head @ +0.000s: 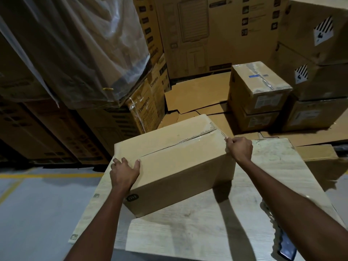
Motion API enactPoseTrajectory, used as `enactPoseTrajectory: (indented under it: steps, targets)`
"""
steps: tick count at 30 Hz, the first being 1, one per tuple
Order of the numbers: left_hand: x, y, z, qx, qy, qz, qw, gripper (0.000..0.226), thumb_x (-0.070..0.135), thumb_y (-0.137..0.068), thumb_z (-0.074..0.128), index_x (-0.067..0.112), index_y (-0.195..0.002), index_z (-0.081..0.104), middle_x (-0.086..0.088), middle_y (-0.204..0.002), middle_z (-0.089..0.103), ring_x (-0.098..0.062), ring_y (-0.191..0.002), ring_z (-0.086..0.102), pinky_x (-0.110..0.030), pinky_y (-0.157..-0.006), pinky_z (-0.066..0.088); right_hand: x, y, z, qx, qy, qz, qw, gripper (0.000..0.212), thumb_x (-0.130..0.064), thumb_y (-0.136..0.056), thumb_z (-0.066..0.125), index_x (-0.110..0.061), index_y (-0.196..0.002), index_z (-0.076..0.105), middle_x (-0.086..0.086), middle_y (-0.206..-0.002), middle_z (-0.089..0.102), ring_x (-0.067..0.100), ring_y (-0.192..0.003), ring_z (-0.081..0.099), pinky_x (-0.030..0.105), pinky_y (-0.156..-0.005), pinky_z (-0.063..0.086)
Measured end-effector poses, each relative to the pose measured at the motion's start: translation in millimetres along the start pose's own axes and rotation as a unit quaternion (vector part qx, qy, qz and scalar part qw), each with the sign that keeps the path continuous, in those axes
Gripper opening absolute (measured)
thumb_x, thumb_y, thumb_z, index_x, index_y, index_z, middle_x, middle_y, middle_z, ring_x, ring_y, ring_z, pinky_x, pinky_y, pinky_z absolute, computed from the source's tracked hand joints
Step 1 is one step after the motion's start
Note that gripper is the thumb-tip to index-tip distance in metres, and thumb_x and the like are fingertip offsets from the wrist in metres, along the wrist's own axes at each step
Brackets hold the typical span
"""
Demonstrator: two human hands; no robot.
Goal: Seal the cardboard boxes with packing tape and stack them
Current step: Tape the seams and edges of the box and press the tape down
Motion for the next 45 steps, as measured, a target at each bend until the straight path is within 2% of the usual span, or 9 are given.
enactPoseTrajectory:
  steps: [6,11,14,18,21,25,36,41,45]
  targets:
    - [-7,-10,4,-0.024,-0.009,0.032,0.999,0.084,0.070,-0.098,0.035,0.004,-0.148,0.047,-0.030,-0.155,0.035,-0.047,-0.135,0.041,-0.053,-0.104,0.043,3,26,-13,0.014,0.012,0.014,1.000,0.040,-0.037,-0.100,0.064,-0.004,-0.088,0.081,0.012,-0.072,0.070,0.021,-0.062,0.056,0.025,-0.054,0.034]
    - [-15,-32,10,-0.058,-0.043,0.074,0.995,0.086,0.071,-0.100,0.021,0.008,-0.156,0.034,-0.027,-0.164,0.021,-0.042,-0.150,0.022,-0.056,-0.118,0.025,13,48,-21,0.006,-0.012,0.034,0.999,0.036,-0.040,-0.094,0.070,-0.008,-0.085,0.083,0.011,-0.074,0.075,0.028,-0.073,0.067,0.035,-0.068,0.054]
    - [-6,-33,17,-0.082,-0.047,0.094,0.991,0.086,0.068,-0.101,0.012,0.007,-0.161,0.022,-0.017,-0.169,0.011,-0.030,-0.158,-0.001,-0.059,-0.124,0.003,20,58,-25,-0.040,-0.029,0.054,0.997,0.037,-0.041,-0.089,0.078,-0.007,-0.074,0.080,0.010,-0.072,0.074,0.028,-0.072,0.071,0.044,-0.073,0.061]
    - [34,-7,25,-0.096,0.000,0.143,0.985,0.092,0.074,-0.098,0.014,0.010,-0.163,0.013,-0.015,-0.171,0.002,-0.028,-0.158,-0.007,-0.055,-0.125,-0.007,25,63,-36,-0.154,-0.083,0.085,0.981,0.034,-0.026,-0.087,0.083,-0.002,-0.065,0.072,0.012,-0.064,0.071,0.025,-0.061,0.067,0.033,-0.064,0.057]
    - [69,23,30,-0.100,0.029,0.193,0.976,0.099,0.082,-0.093,0.015,0.012,-0.163,0.016,-0.016,-0.170,0.005,-0.029,-0.158,-0.002,-0.054,-0.125,-0.006,20,63,-40,-0.209,-0.084,0.088,0.970,0.026,-0.023,-0.088,0.082,-0.003,-0.072,0.074,0.015,-0.071,0.073,0.023,-0.063,0.066,0.032,-0.064,0.056]
    - [112,65,29,-0.090,0.038,0.259,0.961,0.111,0.091,-0.084,0.007,0.013,-0.163,0.019,-0.016,-0.170,0.008,-0.028,-0.158,0.001,-0.052,-0.126,-0.004,4,61,-34,-0.136,-0.119,0.055,0.982,0.025,-0.032,-0.089,0.081,-0.007,-0.091,0.079,0.007,-0.081,0.074,0.020,-0.078,0.070,0.034,-0.069,0.060]
    - [125,94,30,-0.071,-0.069,0.473,0.875,0.113,0.098,-0.078,0.005,0.025,-0.164,0.012,-0.006,-0.172,0.003,-0.023,-0.158,-0.004,-0.047,-0.127,0.003,18,91,-41,-0.095,-0.108,0.135,0.980,0.031,-0.025,-0.079,0.090,0.002,-0.079,0.075,0.012,-0.076,0.076,0.026,-0.070,0.076,0.039,-0.070,0.065]
    - [115,79,28,-0.066,-0.047,0.576,0.814,0.089,0.086,-0.090,0.010,0.034,-0.163,0.016,-0.004,-0.171,0.007,-0.016,-0.158,-0.002,-0.050,-0.127,0.006,23,125,-35,-0.098,-0.186,0.196,0.958,0.028,-0.012,-0.076,0.091,0.007,-0.086,0.073,0.018,-0.082,0.076,0.031,-0.072,0.077,0.037,-0.061,0.064]
    - [105,72,28,-0.037,0.011,0.572,0.819,0.058,0.047,-0.104,0.041,0.031,-0.159,0.030,-0.005,-0.168,0.023,-0.018,-0.156,0.009,-0.060,-0.122,0.019,21,150,-20,-0.120,-0.234,0.236,0.936,0.032,-0.009,-0.076,0.091,0.010,-0.094,0.073,0.021,-0.083,0.076,0.031,-0.072,0.078,0.038,-0.065,0.064]
Point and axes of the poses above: each hand's wrist, its own y-axis away from the middle knuckle, its own z-axis out of the palm, x = y × z, the point moved 8 cm from there along -y, towards the middle knuckle
